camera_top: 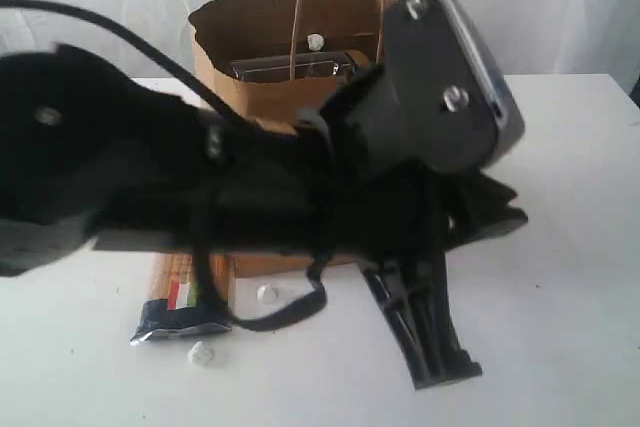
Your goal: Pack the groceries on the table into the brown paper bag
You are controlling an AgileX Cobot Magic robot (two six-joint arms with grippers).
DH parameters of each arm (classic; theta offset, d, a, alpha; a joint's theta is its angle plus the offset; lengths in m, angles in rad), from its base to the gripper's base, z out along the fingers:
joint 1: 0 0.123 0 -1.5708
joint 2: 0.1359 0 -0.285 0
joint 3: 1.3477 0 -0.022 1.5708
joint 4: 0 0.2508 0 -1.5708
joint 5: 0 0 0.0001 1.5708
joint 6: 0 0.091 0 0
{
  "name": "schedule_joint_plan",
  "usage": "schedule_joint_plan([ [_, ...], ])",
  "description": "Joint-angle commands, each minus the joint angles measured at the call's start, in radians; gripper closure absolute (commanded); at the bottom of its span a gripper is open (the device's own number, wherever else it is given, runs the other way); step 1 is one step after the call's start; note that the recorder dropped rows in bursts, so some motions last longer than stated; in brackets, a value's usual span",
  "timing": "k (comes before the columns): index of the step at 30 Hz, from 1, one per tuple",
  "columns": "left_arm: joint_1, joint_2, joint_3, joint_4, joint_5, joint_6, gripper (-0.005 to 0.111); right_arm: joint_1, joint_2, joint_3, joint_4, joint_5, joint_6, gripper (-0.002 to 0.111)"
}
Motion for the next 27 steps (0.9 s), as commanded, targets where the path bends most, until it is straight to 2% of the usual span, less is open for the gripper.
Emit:
schedule_joint_plan([
  [1, 0.0, -0.151, 0.006, -0.013, -0.076, 0.084, 0.107, 0.004, -0.002, 0.002, -0.001, -0.01, 0.001, 0.108],
  [8, 0.0, -0.349, 0.006, -0.066, -0.35, 0.272, 0.107, 0.004, -0.002, 0.002, -0.001, -0.01, 0.001, 0.108],
  [12, 0.001, -0.383, 0.006, -0.057, -0.608, 0.354, 0.107, 0.004, -0.002, 0.002, -0.001, -0.01, 0.001, 0.108],
  [14, 0.021, -0.372, 0.006, -0.066, -0.668, 0.356, 0.107, 0.004, -0.002, 0.002, -0.001, -0.01, 0.001, 0.108],
  [17, 0.09, -0.329, 0.006, -0.036, -0.556, 0.356, 0.107, 0.004, -0.002, 0.002, -0.001, -0.01, 0.001, 0.108],
  [20, 0.192, -0.257, 0.006, 0.121, -0.418, 0.356, 0.107, 0.004, -0.002, 0.002, -0.001, -0.01, 0.001, 0.108],
  [22, 0.254, -0.204, 0.004, 0.198, -0.404, 0.333, 0.107, 0.004, -0.002, 0.002, -0.001, -0.01, 0.001, 0.108],
  [24, 0.319, -0.155, 0.0, 0.177, -0.388, 0.246, 0.107, 0.004, -0.002, 0.002, -0.001, -0.01, 0.001, 0.108],
  [25, 0.346, -0.141, -0.01, 0.12, -0.351, 0.18, 0.107, 0.004, -0.002, 0.002, -0.001, -0.01, 0.001, 0.108],
  [27, 0.428, -0.112, -0.043, 0.031, -0.146, 0.103, 0.107, 0.004, -0.002, 0.002, -0.001, -0.01, 0.001, 0.108],
])
